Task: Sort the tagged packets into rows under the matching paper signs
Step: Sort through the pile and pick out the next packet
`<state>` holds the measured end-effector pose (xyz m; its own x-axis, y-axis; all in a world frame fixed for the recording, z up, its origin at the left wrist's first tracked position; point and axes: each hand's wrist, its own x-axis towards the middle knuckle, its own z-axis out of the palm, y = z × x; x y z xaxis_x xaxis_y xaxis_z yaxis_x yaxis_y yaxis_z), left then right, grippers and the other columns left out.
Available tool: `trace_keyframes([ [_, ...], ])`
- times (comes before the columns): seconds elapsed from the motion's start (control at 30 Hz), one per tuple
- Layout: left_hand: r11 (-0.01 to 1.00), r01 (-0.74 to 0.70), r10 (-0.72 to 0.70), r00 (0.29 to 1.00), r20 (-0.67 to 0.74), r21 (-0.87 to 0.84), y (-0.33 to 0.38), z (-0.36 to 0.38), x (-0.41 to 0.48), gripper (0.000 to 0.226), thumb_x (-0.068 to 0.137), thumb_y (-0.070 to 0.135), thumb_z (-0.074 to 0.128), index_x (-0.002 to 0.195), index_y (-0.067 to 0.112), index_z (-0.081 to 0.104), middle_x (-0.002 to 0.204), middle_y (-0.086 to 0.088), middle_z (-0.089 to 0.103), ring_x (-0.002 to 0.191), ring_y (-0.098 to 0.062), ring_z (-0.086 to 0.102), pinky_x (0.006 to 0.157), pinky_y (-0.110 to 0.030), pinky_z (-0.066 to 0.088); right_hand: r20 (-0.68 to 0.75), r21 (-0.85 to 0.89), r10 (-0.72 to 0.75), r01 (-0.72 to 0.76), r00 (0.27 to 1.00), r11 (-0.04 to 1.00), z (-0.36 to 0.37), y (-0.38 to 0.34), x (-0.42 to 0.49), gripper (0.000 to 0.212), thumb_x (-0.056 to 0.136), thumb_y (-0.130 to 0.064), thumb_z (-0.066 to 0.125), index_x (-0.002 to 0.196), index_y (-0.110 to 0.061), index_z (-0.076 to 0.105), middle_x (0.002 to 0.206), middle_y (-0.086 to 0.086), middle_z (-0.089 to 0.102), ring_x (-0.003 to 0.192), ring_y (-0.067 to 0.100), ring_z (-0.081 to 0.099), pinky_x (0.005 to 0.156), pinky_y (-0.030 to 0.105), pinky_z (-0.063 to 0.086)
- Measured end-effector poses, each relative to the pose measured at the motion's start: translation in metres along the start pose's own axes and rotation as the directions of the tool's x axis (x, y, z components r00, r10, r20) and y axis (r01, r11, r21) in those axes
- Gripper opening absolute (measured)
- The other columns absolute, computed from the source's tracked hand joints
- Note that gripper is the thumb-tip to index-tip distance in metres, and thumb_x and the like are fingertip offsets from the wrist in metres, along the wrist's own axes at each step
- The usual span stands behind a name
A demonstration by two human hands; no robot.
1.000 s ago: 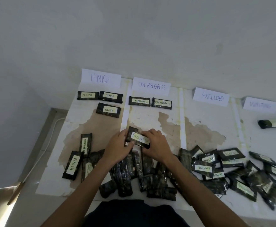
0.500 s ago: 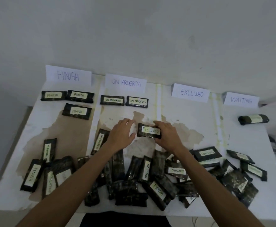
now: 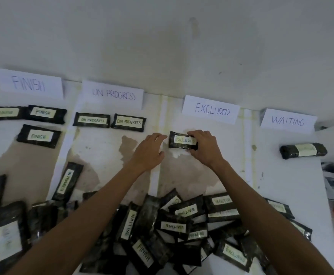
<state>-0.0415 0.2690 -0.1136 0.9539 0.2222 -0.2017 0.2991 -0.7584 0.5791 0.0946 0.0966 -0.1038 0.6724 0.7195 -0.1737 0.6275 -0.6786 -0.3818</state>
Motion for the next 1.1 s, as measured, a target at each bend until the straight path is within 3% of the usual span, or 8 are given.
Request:
trace_keyframes([
  [0.27,0.997,-0.01,0.015,0.997,-0.072,0.075,0.018,0.017,0.052,0.065,0.083,0.01,0.056,0.143,0.007,0.03,0.152,-0.014,0.026,0.14,-0.03,0.025,0.11,-0.045,0.03,-0.054,0.018,-0.066,0.067,0.996,0.998,-0.006,0.039,0.039,0.042,0.066,-0.01,0.077,0.107,-0.012,0.066,0.118,0.007,0.063,0.098,0.036,0.054,0.077,0.04,0.04],
  [0.4,0.994,0.018,-0.008,0.995,-0.098,0.107,0.015,0.019,0.059,0.068,0.082,0.01,0.056,0.143,0.004,0.028,0.151,-0.016,0.027,0.139,-0.032,0.026,0.109,-0.046,0.031,-0.047,0.029,-0.133,0.134,0.99,0.991,0.001,0.035,0.051,0.039,0.065,-0.011,0.079,0.103,-0.012,0.068,0.118,0.006,0.064,0.099,0.034,0.055,0.078,0.04,0.041],
  [0.63,0.992,0.012,-0.005,0.999,-0.052,0.128,0.004,0.016,0.047,0.067,0.081,0.009,0.057,0.143,0.005,0.03,0.153,-0.017,0.022,0.14,-0.033,0.023,0.108,-0.047,0.03,-0.002,0.025,-0.118,0.118,0.993,0.993,0.007,0.027,0.051,0.038,0.07,-0.006,0.073,0.108,-0.009,0.068,0.127,0.011,0.059,0.111,0.036,0.052,0.085,0.042,0.041],
  [0.77,0.994,-0.018,0.026,0.997,-0.073,0.112,0.004,0.012,0.028,0.06,0.083,0.011,0.057,0.14,0.007,0.037,0.151,-0.015,0.028,0.136,-0.033,0.03,0.106,-0.048,0.034,0.028,0.025,-0.128,0.127,0.991,0.992,0.001,0.024,0.037,0.042,0.074,-0.003,0.068,0.115,-0.009,0.064,0.136,0.013,0.051,0.121,0.035,0.047,0.096,0.045,0.039],
  [0.87,0.996,-0.023,0.028,0.998,-0.049,0.088,0.012,0.012,0.006,0.054,0.085,0.012,0.055,0.138,0.009,0.041,0.148,-0.013,0.034,0.132,-0.031,0.036,0.102,-0.048,0.037,0.048,0.034,-0.143,0.141,0.989,0.989,-0.003,0.017,0.013,0.037,0.076,-0.002,0.065,0.113,-0.01,0.065,0.133,0.013,0.052,0.119,0.034,0.048,0.094,0.043,0.04],
  [0.97,0.997,-0.039,0.038,0.999,0.009,0.073,0.019,0.017,-0.021,0.051,0.083,0.01,0.055,0.134,0.009,0.046,0.14,-0.013,0.043,0.12,-0.033,0.047,0.095,-0.047,0.043,0.131,0.048,-0.174,0.169,0.976,0.984,-0.006,0.004,-0.026,0.032,0.082,-0.005,0.06,0.113,-0.014,0.065,0.126,0.008,0.058,0.115,0.029,0.051,0.093,0.037,0.039],
  [1.1,0.994,-0.09,0.087,0.995,0.049,0.058,0.029,0.033,-0.061,0.045,0.079,0.008,0.058,0.124,0.005,0.055,0.128,-0.015,0.052,0.11,-0.033,0.053,0.092,-0.044,0.047,0.416,0.062,-0.221,0.215,0.882,0.975,-0.002,-0.01,-0.082,0.036,0.079,-0.009,0.062,0.113,-0.021,0.064,0.122,0.001,0.059,0.115,0.023,0.05,0.095,0.037,0.043],
])
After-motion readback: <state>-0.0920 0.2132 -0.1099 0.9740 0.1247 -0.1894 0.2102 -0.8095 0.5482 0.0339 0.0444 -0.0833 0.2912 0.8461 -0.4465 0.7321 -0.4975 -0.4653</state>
